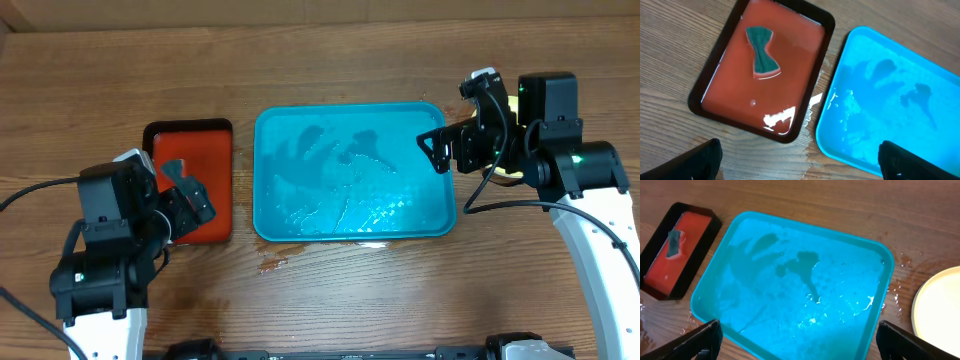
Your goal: Clean dirty plates on tray and stack at the side
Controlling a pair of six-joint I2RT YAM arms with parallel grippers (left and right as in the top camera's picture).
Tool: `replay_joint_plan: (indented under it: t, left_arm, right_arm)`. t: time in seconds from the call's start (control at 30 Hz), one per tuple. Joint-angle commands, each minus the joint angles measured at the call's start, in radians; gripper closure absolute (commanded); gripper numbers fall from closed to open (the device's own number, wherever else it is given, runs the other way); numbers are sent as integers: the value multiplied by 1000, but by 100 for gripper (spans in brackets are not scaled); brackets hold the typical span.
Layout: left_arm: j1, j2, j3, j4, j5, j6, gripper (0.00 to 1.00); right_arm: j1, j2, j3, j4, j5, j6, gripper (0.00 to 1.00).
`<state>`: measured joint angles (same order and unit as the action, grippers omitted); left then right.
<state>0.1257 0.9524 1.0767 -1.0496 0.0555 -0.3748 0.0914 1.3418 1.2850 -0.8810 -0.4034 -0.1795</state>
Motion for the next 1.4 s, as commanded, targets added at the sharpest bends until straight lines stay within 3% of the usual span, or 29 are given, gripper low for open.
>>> replay_joint_plan:
  t: [0.0, 0.7, 0.87, 1.37]
  left_arm:
    - [-2, 26, -16, 8, -14, -18, 0]
    - [-2, 296, -16, 8, -14, -18, 0]
    - [-2, 359, -16, 8, -14, -18, 0]
    - [-2, 506, -16, 8, -14, -18, 1]
  right_arm:
    - [-2, -18, 20, 37, -9, 3, 0]
    - [-2, -18, 19, 28, -121, -6, 0]
    - [-2, -23, 19, 109, -123, -12, 0]
    - [0, -253, 11, 15, -16, -12, 0]
